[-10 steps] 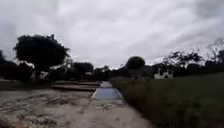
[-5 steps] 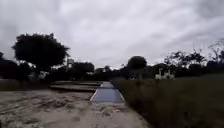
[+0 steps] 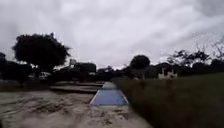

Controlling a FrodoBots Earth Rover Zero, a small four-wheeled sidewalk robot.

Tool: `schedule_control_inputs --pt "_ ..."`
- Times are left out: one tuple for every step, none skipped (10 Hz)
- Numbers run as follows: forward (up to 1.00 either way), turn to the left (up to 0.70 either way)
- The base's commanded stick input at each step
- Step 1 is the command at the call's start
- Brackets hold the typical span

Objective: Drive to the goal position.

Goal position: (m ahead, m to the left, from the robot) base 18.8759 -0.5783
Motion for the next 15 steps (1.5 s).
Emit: schedule_control_inputs --pt "0.50 0.00" --pt "0.50 0.00" --pt "0.50 0.00" --pt "0.50 0.00" --pt "0.50 0.00" --pt "0.50 0.00" --pt "0.50 0.00" --pt "0.50 0.00" --pt "0.50 0.00" --pt "0.50 0.00" --pt "0.50 0.00" --pt "0.50 0.00" --pt "0.50 0.00" --pt "0.50 0.00" --pt "0.50 0.00"
